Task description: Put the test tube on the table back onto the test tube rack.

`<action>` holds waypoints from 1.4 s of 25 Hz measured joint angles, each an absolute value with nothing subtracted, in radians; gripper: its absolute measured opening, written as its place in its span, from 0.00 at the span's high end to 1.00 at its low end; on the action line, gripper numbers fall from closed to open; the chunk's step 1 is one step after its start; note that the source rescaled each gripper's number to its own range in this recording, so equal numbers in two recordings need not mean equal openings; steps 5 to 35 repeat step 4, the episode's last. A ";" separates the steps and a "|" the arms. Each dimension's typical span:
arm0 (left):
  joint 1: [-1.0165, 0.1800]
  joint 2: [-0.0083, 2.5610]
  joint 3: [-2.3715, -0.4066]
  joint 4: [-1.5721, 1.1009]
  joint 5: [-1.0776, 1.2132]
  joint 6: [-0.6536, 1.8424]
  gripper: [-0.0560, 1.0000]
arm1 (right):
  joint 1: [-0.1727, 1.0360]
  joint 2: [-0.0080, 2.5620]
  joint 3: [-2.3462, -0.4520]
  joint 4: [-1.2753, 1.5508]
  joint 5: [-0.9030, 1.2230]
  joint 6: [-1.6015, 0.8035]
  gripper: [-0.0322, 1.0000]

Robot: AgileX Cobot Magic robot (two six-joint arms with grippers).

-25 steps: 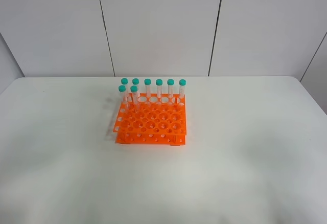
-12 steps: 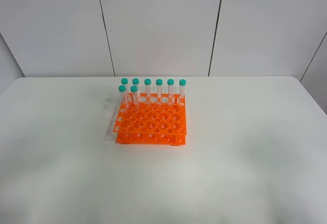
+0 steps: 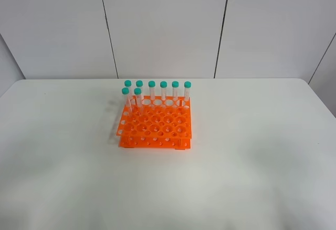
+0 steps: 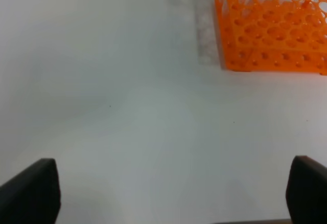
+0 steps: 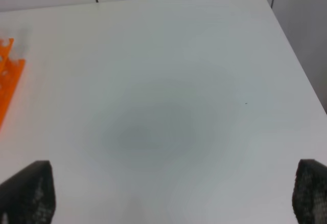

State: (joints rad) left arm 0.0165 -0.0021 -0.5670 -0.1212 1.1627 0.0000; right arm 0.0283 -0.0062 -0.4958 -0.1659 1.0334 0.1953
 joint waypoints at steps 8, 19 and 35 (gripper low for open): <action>0.016 -0.002 -0.567 -0.121 1.163 0.000 0.00 | 0.028 -0.006 -0.496 -0.166 1.033 0.195 0.00; 0.016 -0.002 -0.567 -0.121 1.163 0.000 0.00 | 0.028 -0.006 -0.496 -0.166 1.033 0.195 0.00; 0.016 -0.002 -0.567 -0.121 1.163 0.000 0.00 | 0.028 -0.006 -0.496 -0.166 1.033 0.195 0.00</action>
